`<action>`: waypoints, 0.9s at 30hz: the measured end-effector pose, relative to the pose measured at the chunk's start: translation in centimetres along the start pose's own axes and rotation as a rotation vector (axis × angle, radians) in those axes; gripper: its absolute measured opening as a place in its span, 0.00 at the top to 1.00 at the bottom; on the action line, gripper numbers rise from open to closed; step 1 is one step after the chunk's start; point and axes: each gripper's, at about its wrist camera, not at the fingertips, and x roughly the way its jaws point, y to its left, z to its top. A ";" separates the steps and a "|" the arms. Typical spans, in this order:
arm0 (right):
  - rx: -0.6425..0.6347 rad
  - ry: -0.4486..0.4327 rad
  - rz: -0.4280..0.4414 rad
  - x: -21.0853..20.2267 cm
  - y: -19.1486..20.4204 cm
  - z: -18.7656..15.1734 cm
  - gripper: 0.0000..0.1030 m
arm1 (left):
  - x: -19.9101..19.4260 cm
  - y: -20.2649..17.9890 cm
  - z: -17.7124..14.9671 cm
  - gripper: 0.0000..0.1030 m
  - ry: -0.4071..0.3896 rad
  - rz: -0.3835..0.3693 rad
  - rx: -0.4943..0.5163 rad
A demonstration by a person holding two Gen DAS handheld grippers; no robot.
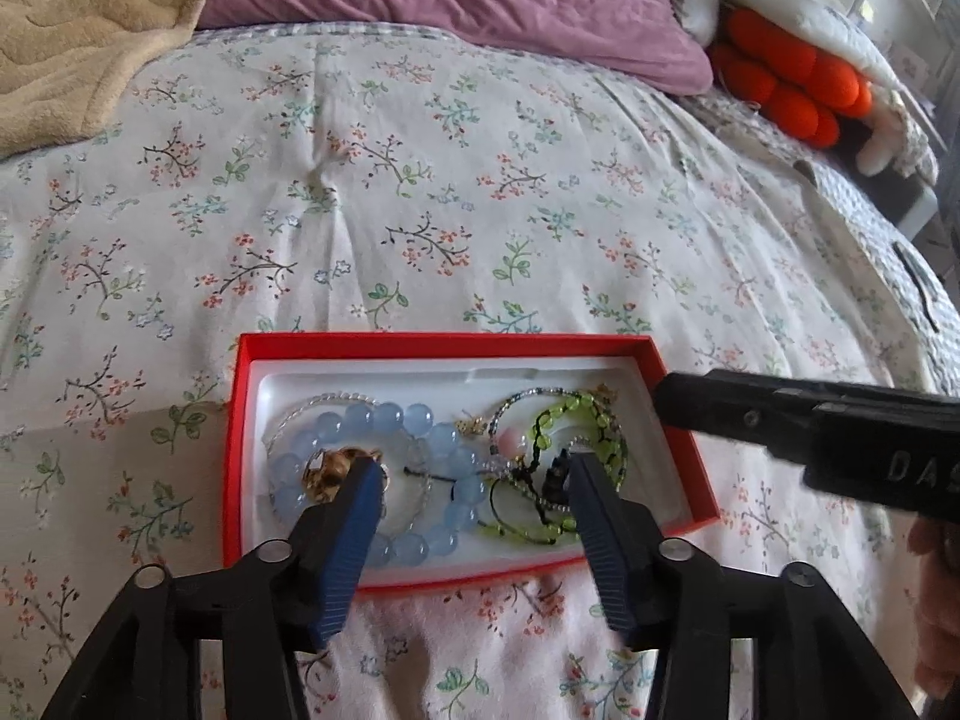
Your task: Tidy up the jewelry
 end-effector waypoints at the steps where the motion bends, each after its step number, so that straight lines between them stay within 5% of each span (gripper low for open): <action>1: 0.002 -0.005 -0.002 -0.4 -0.1 -0.1 0.61 | -0.2 0.0 -0.2 0.38 -0.001 0.005 0.002; 9: -0.004 -0.019 -0.039 -3.0 -0.7 -2.1 0.48 | -2.0 -0.6 -2.2 0.17 -0.003 0.091 0.048; 16: -0.071 0.001 -0.101 -4.1 0.2 -4.9 0.34 | -3.4 0.4 -4.2 0.02 0.002 0.173 -0.035; 27: -0.127 0.055 -0.260 -2.7 1.4 -8.4 0.02 | -3.1 1.2 -6.7 0.01 0.084 0.302 -0.074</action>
